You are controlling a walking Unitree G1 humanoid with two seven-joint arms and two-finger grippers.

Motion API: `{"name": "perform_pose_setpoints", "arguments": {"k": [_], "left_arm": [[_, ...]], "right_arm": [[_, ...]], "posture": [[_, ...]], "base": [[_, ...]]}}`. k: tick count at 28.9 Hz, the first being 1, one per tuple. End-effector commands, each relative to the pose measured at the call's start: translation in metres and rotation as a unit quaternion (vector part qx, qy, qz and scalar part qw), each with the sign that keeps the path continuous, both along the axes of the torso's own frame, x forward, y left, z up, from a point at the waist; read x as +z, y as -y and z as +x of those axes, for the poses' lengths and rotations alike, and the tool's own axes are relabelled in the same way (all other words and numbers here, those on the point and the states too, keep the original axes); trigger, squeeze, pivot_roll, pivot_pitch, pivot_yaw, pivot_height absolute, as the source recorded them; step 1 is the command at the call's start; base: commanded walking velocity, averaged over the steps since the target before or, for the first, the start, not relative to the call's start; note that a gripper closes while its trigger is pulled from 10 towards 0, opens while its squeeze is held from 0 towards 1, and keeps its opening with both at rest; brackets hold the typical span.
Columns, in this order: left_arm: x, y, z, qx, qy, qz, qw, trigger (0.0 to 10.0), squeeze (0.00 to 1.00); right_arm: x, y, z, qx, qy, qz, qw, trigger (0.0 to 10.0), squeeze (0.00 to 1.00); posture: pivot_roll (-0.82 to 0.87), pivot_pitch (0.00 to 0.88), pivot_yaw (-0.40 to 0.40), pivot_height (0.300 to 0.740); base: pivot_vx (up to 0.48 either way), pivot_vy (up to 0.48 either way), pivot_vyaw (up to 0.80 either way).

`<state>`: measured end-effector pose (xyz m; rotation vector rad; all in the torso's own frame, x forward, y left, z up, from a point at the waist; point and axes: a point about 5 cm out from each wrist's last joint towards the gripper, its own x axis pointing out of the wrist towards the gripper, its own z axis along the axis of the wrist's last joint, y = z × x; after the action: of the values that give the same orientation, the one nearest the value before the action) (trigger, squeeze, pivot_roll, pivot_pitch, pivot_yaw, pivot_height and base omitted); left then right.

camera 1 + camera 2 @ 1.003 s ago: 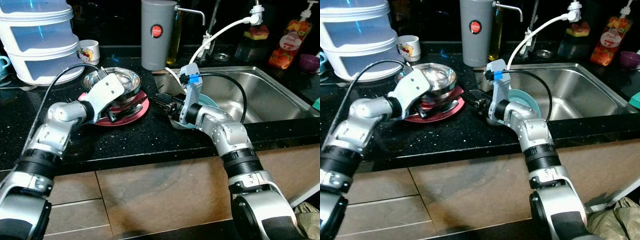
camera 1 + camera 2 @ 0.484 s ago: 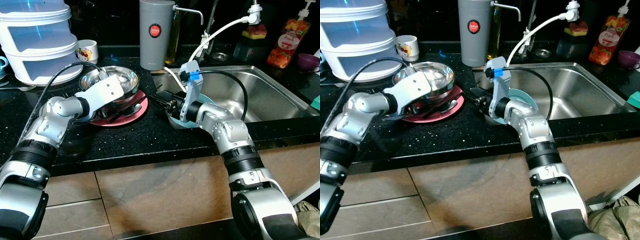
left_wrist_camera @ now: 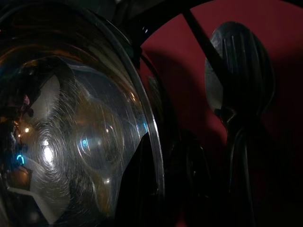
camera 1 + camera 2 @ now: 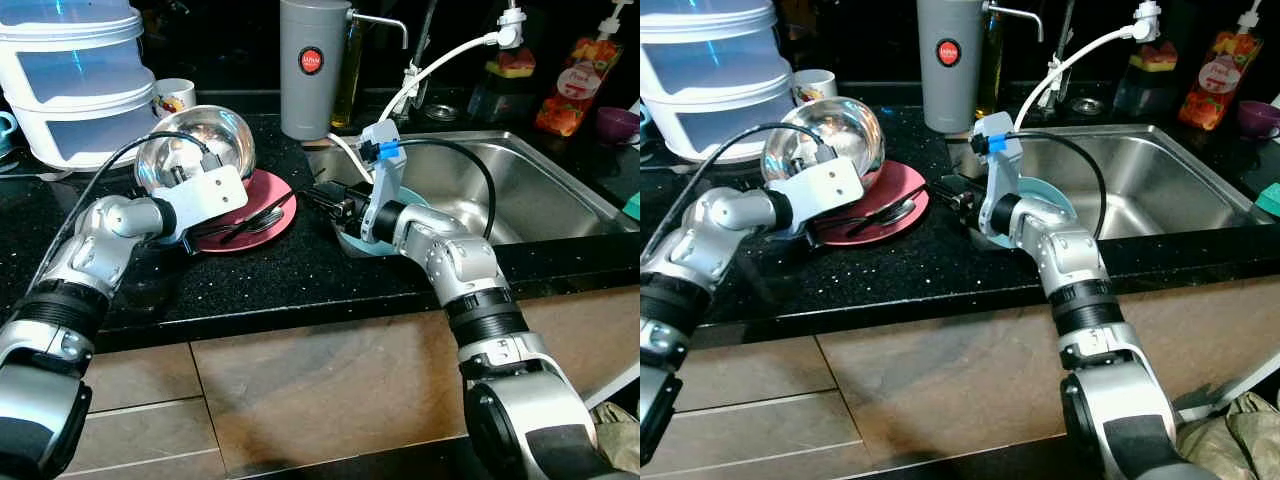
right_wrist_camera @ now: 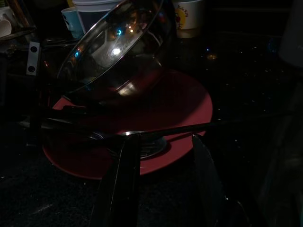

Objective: Kitchen organization

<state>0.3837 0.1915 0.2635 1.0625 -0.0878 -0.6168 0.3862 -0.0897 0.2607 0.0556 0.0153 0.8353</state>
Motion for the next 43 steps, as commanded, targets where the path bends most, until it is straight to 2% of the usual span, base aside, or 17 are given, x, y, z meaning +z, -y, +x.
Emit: {"name": "perform_pose_setpoints", "arguments": {"k": [1,6,9,10,11,13,15,19,20,25,30,36,37,38,39,41,43], "left_arm": [[0.006,-0.001,0.000,-0.003,0.018,0.018,1.000,0.0,0.00],[0.012,-0.001,-0.002,-0.008,0.051,0.082,0.995,0.0,0.00],[0.019,0.005,-0.004,-0.035,0.108,0.177,0.978,0.0,0.00],[0.019,0.005,-0.004,-0.035,0.108,0.177,0.978,0.0,0.00],[0.018,0.014,-0.006,-0.066,0.121,0.202,0.970,0.0,0.00],[0.015,0.018,-0.007,-0.084,0.121,0.214,0.966,0.0,0.00],[0.005,0.025,-0.011,-0.125,0.107,0.242,0.956,0.0,0.00],[0.001,0.030,-0.013,-0.142,0.105,0.249,0.952,0.0,0.00],[0.001,0.036,-0.013,-0.153,0.111,0.252,0.949,0.0,0.00],[0.003,0.043,-0.013,-0.165,0.125,0.255,0.944,0.0,0.00],[0.003,0.048,-0.013,-0.176,0.132,0.259,0.941,0.0,0.00],[0.001,0.058,-0.016,-0.211,0.138,0.282,0.926,0.0,0.00],[0.001,0.059,-0.016,-0.215,0.140,0.285,0.924,0.0,0.00],[0.001,0.059,-0.016,-0.215,0.140,0.285,0.924,0.0,0.00],[0.001,0.060,-0.015,-0.217,0.143,0.287,0.922,0.0,0.00],[0.002,0.062,-0.015,-0.218,0.147,0.291,0.920,0.0,0.00],[0.002,0.062,-0.014,-0.218,0.149,0.292,0.919,0.0,0.00]], "right_arm": [[0.000,0.001,0.000,-0.001,0.001,-0.002,1.000,10.0,0.00],[0.001,0.000,0.001,-0.001,0.001,0.001,1.000,10.0,0.00],[0.006,-0.001,0.001,-0.001,0.003,0.020,1.000,10.0,0.00],[0.006,-0.001,0.001,-0.001,0.003,0.020,1.000,10.0,0.00],[0.010,-0.003,0.001,-0.004,0.006,0.040,0.999,10.0,0.00],[0.013,-0.004,0.002,-0.011,0.010,0.052,0.999,10.0,0.00],[0.024,-0.004,0.006,-0.048,0.016,0.090,0.995,10.0,0.00],[0.033,-0.001,0.009,-0.065,0.022,0.120,0.990,10.0,0.00],[0.040,0.002,0.009,-0.066,0.023,0.143,0.987,10.0,1.00],[0.044,0.003,0.008,-0.061,0.025,0.150,0.986,10.0,1.00],[0.043,0.000,0.007,-0.056,0.027,0.136,0.989,10.0,1.00],[0.041,-0.010,0.001,-0.032,0.025,0.119,0.992,10.0,1.00],[0.040,-0.012,0.001,-0.035,0.030,0.102,0.994,10.0,0.12],[0.040,-0.012,0.001,-0.035,0.030,0.102,0.994,10.0,0.12],[0.038,-0.013,0.002,-0.046,0.038,0.076,0.995,10.0,0.00],[0.035,-0.014,0.004,-0.063,0.048,0.041,0.996,10.0,0.00],[0.034,-0.013,0.004,-0.069,0.050,0.031,0.996,10.0,0.00]], "posture": [[0.10,0.089,-0.048,0.740],[0.10,0.090,-0.049,0.740],[0.11,0.090,-0.055,0.740],[0.11,0.090,-0.055,0.740],[0.11,0.087,-0.054,0.740],[0.11,0.087,-0.054,0.740],[0.11,0.082,-0.050,0.740],[0.11,0.078,-0.050,0.740],[0.11,0.076,-0.050,0.740],[0.11,0.072,-0.046,0.740],[0.11,0.068,-0.045,0.740],[0.11,0.059,-0.042,0.740],[0.11,0.054,-0.039,0.740],[0.11,0.054,-0.039,0.740],[0.11,0.052,-0.036,0.740],[0.11,0.051,-0.036,0.740],[0.11,0.051,-0.036,0.740]], "base": [[0.000,0.000,0.00],[0.000,0.000,0.00],[0.000,0.000,0.00],[0.000,0.000,0.00],[0.000,0.000,0.00],[0.000,0.000,0.00],[0.000,0.000,0.00],[0.000,0.000,0.00],[0.000,0.000,0.00],[0.000,0.000,0.00],[0.000,0.000,0.00],[0.000,0.000,0.00],[0.000,0.000,0.00],[0.000,0.000,0.00],[0.000,0.000,0.00],[0.000,0.000,0.00],[0.000,0.000,0.00]]}}
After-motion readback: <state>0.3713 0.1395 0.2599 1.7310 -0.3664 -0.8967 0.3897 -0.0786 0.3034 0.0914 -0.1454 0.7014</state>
